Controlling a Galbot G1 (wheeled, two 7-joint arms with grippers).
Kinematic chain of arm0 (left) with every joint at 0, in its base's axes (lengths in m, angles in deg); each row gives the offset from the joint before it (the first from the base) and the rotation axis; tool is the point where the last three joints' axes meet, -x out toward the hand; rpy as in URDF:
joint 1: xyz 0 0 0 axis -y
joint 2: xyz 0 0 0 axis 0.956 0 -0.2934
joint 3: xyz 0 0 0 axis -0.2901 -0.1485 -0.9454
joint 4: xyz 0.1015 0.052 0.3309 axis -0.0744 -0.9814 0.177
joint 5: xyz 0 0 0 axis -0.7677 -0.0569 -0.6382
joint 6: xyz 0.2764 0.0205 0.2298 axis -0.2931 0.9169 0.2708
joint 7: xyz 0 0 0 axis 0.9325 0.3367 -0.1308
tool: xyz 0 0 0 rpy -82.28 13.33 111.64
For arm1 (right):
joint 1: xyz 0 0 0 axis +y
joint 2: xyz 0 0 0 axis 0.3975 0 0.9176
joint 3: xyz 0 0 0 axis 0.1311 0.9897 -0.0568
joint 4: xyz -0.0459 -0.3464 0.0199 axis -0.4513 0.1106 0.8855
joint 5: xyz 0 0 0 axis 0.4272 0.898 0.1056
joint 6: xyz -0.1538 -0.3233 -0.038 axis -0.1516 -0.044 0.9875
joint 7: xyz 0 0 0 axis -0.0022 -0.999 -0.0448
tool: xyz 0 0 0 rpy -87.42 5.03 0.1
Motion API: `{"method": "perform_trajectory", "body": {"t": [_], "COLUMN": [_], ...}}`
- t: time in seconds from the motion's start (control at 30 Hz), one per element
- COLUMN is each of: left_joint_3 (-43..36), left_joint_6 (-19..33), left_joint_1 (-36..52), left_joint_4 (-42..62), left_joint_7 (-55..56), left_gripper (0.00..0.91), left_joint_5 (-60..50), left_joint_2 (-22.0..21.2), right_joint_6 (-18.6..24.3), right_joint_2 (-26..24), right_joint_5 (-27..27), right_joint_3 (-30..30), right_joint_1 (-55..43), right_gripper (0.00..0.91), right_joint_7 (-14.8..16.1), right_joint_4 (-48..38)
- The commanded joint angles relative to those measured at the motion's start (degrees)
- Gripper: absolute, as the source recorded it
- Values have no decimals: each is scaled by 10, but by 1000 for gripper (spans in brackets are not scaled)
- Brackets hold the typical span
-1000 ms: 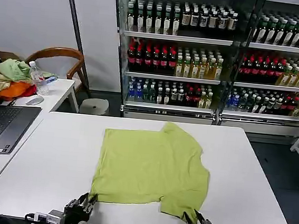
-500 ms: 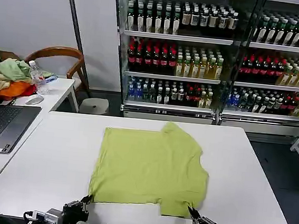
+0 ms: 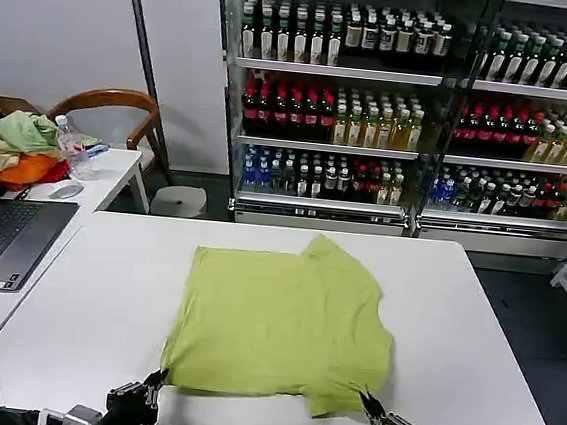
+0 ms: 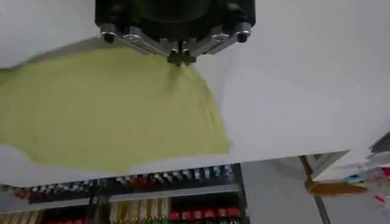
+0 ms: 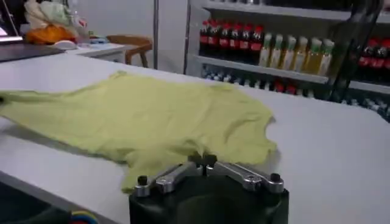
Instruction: Fold and organize the clothes.
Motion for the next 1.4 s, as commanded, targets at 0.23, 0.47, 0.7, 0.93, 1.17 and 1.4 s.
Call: {"method": "perform_trajectory", "body": {"t": [0.23, 0.47, 0.7, 0.93, 1.17, 1.4], "left_joint_3": [54, 55, 26, 1, -19, -51], "left_joint_6": [3, 3, 18, 22, 25, 29], "left_joint_1": [-28, 44, 125, 196, 242, 278], "left_joint_4": [-40, -22, 48, 125, 169, 208], "left_joint_7": [-6, -5, -31, -57, -70, -78], "left_gripper": [40, 40, 40, 40, 40, 40], "left_joint_5": [23, 66, 85, 108, 107, 97], "left_joint_2": [14, 27, 29, 30, 29, 26], "right_joint_6": [10, -6, -22, -35, -36, -40], "right_joint_2": [-5, -9, 10, 23, 36, 35], "right_joint_5": [-12, -35, -37, -35, -26, -17], "right_joint_3": [-32, -11, 64, 101, 123, 131], "right_joint_1": [-31, -149, -263, -350, -379, -400], "right_gripper": [0, 0, 0, 0, 0, 0], "right_joint_7": [4, 6, 6, 3, 6, 7], "right_joint_4": [27, -37, -116, -174, -226, -255]}}
